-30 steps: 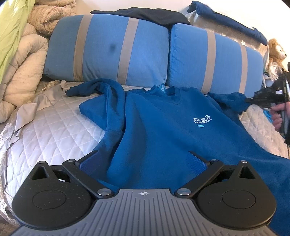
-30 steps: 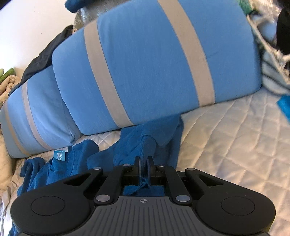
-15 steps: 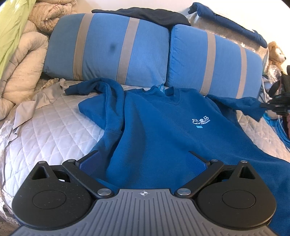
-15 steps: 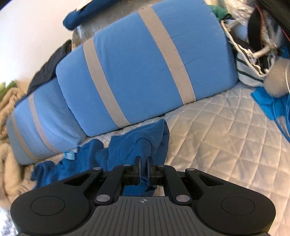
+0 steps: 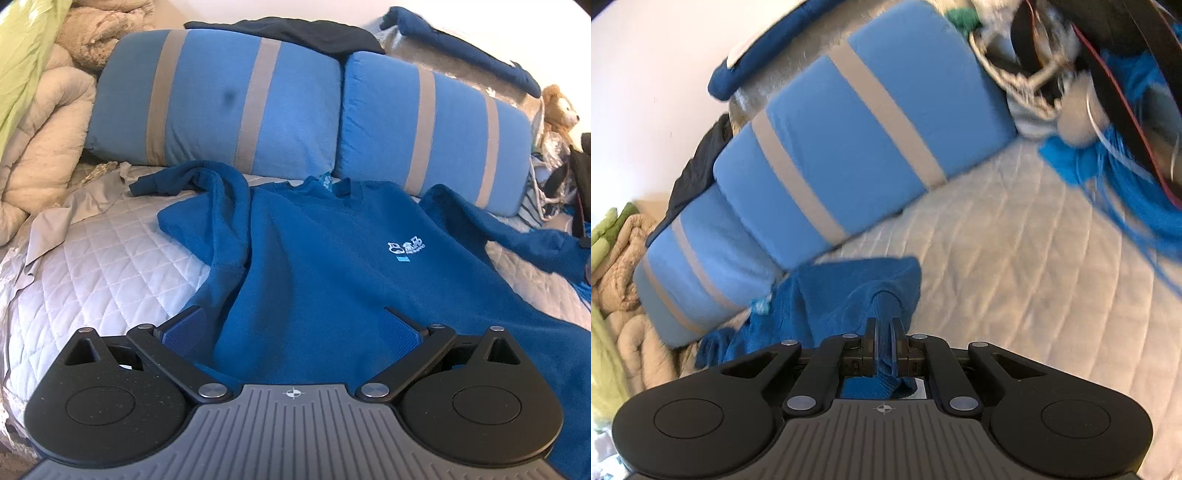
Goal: Fold clothes
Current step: 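Grasp the sweatshirt sleeve with the right tool and pull it outward, then open the right tool to release the sleeve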
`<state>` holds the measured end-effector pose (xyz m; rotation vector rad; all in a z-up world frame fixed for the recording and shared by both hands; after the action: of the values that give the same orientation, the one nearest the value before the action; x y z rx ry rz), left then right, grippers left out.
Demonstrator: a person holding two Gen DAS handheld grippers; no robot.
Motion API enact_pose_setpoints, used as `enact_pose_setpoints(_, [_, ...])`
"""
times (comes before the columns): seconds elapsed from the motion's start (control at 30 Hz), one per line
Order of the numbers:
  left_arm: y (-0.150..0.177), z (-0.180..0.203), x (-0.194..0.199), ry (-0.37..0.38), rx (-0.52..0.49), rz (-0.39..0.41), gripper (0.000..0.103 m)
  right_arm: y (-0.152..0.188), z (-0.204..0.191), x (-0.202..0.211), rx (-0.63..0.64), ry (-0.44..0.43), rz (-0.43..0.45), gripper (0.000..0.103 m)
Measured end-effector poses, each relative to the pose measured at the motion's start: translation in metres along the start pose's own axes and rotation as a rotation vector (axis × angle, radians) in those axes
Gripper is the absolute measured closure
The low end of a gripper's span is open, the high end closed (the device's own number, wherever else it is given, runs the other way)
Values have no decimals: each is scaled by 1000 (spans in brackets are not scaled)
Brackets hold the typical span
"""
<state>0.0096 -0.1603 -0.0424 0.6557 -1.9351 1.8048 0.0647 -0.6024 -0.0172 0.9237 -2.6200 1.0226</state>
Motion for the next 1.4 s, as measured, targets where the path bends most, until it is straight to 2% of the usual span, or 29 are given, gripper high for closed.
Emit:
enact_pose_setpoints(0.17, [0,4,1,-22,-26,-2,1,31,-7,3,-48,-33,-57,95])
enact_pose_setpoints(0.4, [1,4,2,-45,-43,-3,1,52,-42,-13,111,39,-109,94])
enact_pose_setpoints(0.47, [1,5,2,-50,-46,-3,1,51,-54,-15,124,28,-110,94])
enact_pose_setpoints(0.5, [1,5,2,-52,-47,-4,1,51,-61,-16,127,18,-110,94])
enact_pose_setpoints(0.77, [1,4,3,-63,-50,-3,1,46,-112,-22,-55,-229,-133,94])
enact_pose_setpoints(0.8, [2,4,3,-64,-50,-3,1,48,-111,-23,-84,-237,-145,92])
enact_pose_setpoints(0.87, [2,4,3,-65,-51,-2,1,54,-105,-28,-105,-229,-185,88])
enact_pose_setpoints(0.93, [2,3,3,-66,-53,-2,1,64,-95,-32,-31,-176,-239,71])
enact_pose_setpoints(0.97, [2,3,3,-68,-53,-1,1,69,-89,-33,14,-140,-257,53])
enact_pose_setpoints(1.0, [2,3,3,-73,-54,-1,1,74,-82,-34,59,-104,-274,39])
enact_pose_setpoints(1.07, [3,3,3,-81,-60,-4,1,78,-72,-32,118,-62,-288,35])
enact_pose_setpoints(1.13, [3,4,2,-91,-67,-8,1,79,-66,-29,171,-41,-296,25])
enact_pose_setpoints(1.17, [2,4,1,-97,-71,-9,1,79,-64,-27,195,-32,-294,14])
enact_pose_setpoints(1.2, [2,4,1,-104,-76,-11,1,77,-63,-24,227,-23,-287,9])
enact_pose_setpoints(1.4, [4,7,-1,-192,-139,-18,1,62,-65,-16,470,51,-248,2])
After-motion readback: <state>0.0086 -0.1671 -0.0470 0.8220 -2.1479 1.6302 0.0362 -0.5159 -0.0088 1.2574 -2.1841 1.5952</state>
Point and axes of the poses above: each gripper's, at about its wrist camera, not at the fingertips, and x roughly against the way its jaws point, z to its right, y to its underside, the point moved 8 cm from there along -x, roughly the way its jaws point, and after that the axes turned 15 degrees about -y, right-handed, at the moved point
